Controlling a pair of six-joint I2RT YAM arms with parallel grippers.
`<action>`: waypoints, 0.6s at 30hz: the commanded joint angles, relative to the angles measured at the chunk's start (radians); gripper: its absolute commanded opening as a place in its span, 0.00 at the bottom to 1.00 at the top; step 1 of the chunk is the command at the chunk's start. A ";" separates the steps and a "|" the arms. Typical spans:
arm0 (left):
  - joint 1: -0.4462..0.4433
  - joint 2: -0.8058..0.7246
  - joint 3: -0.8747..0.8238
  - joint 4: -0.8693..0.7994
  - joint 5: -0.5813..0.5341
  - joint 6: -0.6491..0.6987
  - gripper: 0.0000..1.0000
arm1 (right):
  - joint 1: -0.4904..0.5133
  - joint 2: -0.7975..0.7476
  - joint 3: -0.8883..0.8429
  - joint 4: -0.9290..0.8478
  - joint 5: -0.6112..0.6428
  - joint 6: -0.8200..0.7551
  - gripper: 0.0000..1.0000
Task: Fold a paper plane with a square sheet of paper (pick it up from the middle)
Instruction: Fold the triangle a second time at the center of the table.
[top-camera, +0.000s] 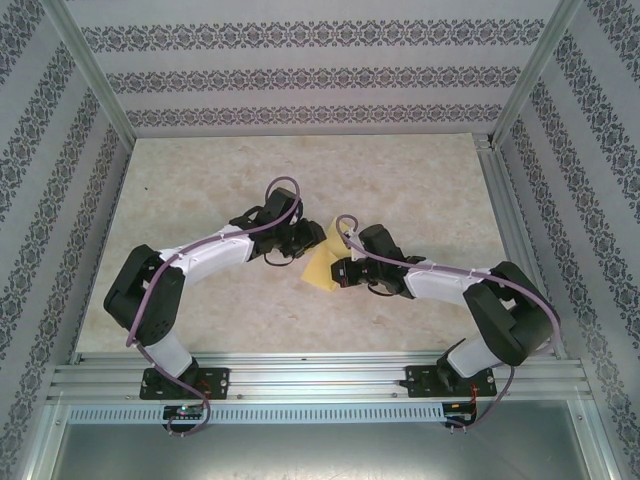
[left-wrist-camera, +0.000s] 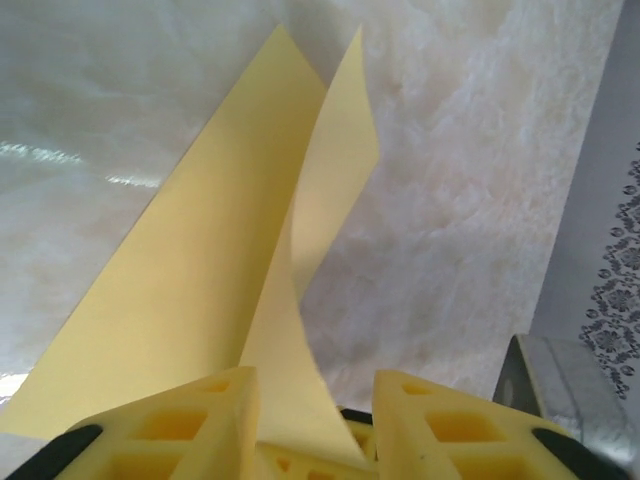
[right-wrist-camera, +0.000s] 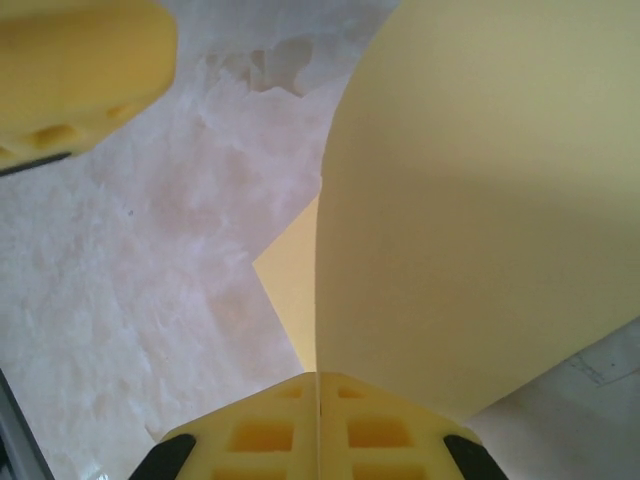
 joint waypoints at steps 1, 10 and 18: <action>0.005 -0.003 -0.025 0.000 0.006 0.044 0.31 | -0.039 0.034 -0.024 0.095 -0.117 0.027 0.07; -0.004 0.058 -0.006 0.061 0.070 0.058 0.25 | -0.115 0.108 -0.009 0.114 -0.175 0.044 0.08; -0.022 0.142 0.041 0.065 0.094 0.061 0.23 | -0.134 0.165 0.033 0.100 -0.204 0.040 0.09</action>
